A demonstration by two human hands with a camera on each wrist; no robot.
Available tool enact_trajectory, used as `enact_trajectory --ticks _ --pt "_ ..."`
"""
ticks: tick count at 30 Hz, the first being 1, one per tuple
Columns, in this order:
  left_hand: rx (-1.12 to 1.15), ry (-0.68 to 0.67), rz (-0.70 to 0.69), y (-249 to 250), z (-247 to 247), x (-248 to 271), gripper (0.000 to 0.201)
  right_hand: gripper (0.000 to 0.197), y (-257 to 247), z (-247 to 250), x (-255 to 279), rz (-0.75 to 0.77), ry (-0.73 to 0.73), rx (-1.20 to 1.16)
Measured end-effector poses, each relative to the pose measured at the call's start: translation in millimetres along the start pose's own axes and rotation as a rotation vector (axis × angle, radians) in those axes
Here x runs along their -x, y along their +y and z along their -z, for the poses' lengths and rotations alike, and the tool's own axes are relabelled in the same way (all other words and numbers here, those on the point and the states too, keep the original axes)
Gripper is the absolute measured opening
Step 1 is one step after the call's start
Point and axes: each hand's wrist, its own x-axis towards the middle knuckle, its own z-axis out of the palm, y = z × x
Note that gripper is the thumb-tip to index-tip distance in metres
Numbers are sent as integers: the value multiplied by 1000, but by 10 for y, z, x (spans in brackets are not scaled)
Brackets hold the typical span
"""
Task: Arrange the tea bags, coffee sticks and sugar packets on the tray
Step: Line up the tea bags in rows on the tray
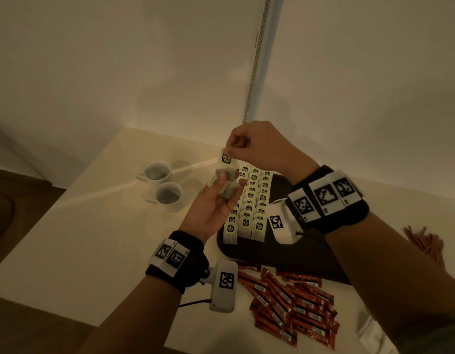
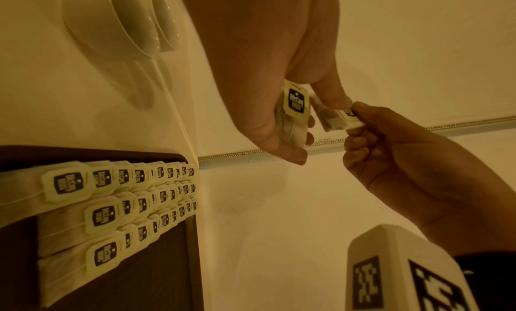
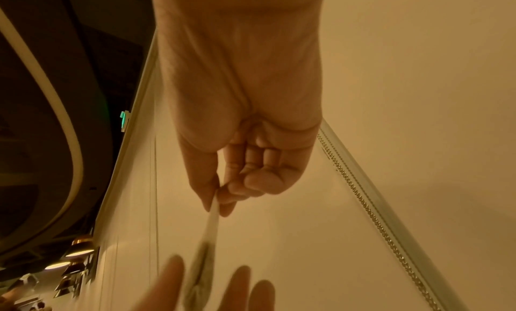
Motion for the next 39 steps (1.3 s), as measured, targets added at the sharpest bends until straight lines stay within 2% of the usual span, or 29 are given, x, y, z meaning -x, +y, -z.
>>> enact_trajectory --ticks 14,15,17,18,21,24,28,31,39 --pt "110 65 59 5 73 -38 41 6 34 -16 37 -55 43 -68" --pt "120 68 62 17 104 -34 38 5 59 -16 45 -59 50 -82" --pt "136 90 53 62 192 -52 21 3 141 -20 79 -67 47 -97" --pt "138 121 35 93 243 -66 14 4 198 -34 107 -74 32 -95" --pt "37 190 -8 229 405 -102 24 11 419 -184 253 -133 -42 -80" --pt "-109 188 -26 377 424 -94 25 17 684 -485 458 -239 -165 -48" --pt "-132 183 -56 481 344 -87 19 20 1012 -914 675 -365 -343 0" --pt "-176 221 -84 477 319 -88 18 21 1191 -1136 768 -401 -424 37" --pt "-176 248 -33 426 334 -50 17 19 1424 -1465 792 -457 -367 9"
